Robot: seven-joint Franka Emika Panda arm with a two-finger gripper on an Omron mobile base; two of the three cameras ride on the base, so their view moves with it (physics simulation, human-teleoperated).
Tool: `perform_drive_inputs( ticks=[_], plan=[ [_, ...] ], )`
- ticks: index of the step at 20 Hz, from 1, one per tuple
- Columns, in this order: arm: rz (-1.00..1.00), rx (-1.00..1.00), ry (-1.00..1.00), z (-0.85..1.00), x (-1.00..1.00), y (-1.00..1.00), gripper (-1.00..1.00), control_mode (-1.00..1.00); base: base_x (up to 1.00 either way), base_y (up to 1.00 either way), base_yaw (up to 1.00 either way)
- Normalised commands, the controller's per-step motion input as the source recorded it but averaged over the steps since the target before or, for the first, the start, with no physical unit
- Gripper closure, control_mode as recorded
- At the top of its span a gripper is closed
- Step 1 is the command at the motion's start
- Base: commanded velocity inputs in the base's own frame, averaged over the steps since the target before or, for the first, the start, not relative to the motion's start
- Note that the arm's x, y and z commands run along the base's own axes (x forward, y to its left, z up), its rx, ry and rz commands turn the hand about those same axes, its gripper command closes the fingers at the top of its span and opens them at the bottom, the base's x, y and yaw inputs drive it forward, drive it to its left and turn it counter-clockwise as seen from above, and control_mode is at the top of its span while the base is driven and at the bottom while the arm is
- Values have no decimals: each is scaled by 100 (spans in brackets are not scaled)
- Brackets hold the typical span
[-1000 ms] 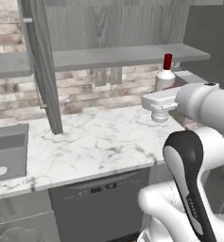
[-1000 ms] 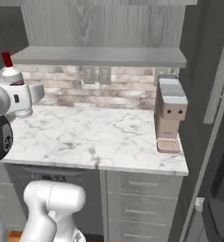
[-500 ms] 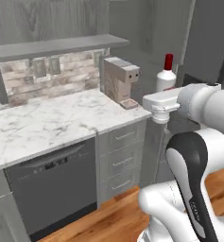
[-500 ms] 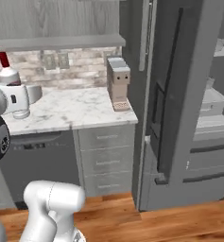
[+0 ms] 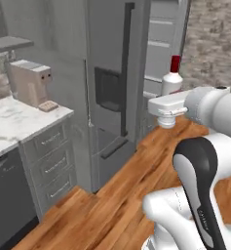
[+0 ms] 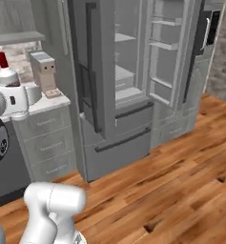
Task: There is a bowl on the dining counter. Grab a lemon wedge from the fridge and place it in the bowl. Then get the liquor bottle and glass cup from the cabinet and place them next to the bowl.
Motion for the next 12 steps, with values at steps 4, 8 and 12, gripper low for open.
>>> perform_drive_inputs(
  ticks=[4,8,12],
  plan=[
    [0,0,0,0,0,0,100,100,-30,-40,-71],
    [0,0,0,0,0,0,100,100,-19,-40,-72],
    [0,0,0,0,0,0,100,100,-7,-31,-70]
  ],
)
